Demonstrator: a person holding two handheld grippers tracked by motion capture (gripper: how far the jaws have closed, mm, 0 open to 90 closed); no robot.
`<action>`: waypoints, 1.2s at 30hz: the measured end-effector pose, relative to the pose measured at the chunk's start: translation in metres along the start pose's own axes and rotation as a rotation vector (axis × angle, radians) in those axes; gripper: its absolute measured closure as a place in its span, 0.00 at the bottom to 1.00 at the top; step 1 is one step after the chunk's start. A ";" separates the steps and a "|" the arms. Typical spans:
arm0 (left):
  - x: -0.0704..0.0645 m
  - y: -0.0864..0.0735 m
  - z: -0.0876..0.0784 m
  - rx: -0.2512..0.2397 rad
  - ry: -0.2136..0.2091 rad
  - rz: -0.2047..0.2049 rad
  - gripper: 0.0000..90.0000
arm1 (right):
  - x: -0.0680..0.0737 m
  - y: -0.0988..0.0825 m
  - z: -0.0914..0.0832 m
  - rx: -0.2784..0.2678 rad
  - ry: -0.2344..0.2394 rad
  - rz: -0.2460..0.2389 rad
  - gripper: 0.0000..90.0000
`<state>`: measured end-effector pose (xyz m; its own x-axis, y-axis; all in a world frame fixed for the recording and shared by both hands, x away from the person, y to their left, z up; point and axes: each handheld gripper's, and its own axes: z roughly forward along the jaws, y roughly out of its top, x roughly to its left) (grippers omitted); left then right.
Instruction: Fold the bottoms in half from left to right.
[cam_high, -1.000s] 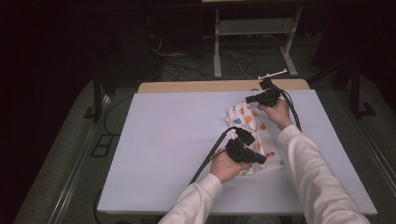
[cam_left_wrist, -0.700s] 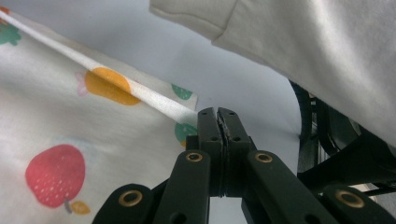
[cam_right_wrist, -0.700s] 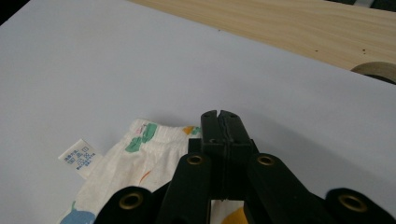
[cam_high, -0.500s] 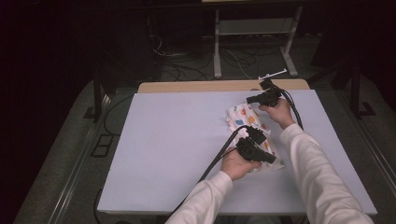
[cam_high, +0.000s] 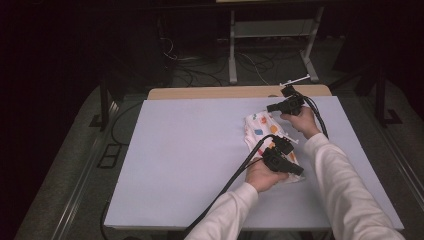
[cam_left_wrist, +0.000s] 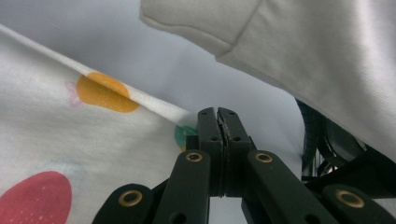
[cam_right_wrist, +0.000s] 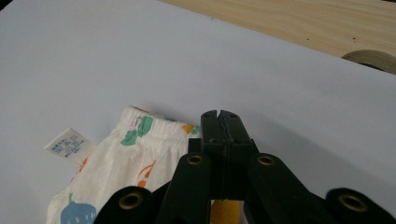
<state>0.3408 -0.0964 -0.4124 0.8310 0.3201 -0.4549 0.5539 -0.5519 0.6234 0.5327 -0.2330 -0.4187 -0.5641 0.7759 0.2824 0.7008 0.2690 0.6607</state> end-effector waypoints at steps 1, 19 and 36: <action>0.001 0.000 0.002 -0.003 -0.001 -0.002 0.99 | 0.000 0.000 0.000 0.000 0.000 -0.002 0.98; 0.012 -0.004 0.022 -0.020 -0.040 -0.053 0.91 | -0.001 -0.007 -0.003 -0.006 -0.008 0.004 0.86; 0.021 -0.005 -0.019 -0.190 0.062 -0.001 0.18 | 0.010 -0.015 -0.033 -0.133 -0.024 0.025 0.01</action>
<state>0.3567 -0.0720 -0.4132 0.8288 0.3705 -0.4193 0.5496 -0.3981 0.7345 0.5025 -0.2478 -0.4028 -0.5356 0.7954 0.2837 0.6493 0.1731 0.7406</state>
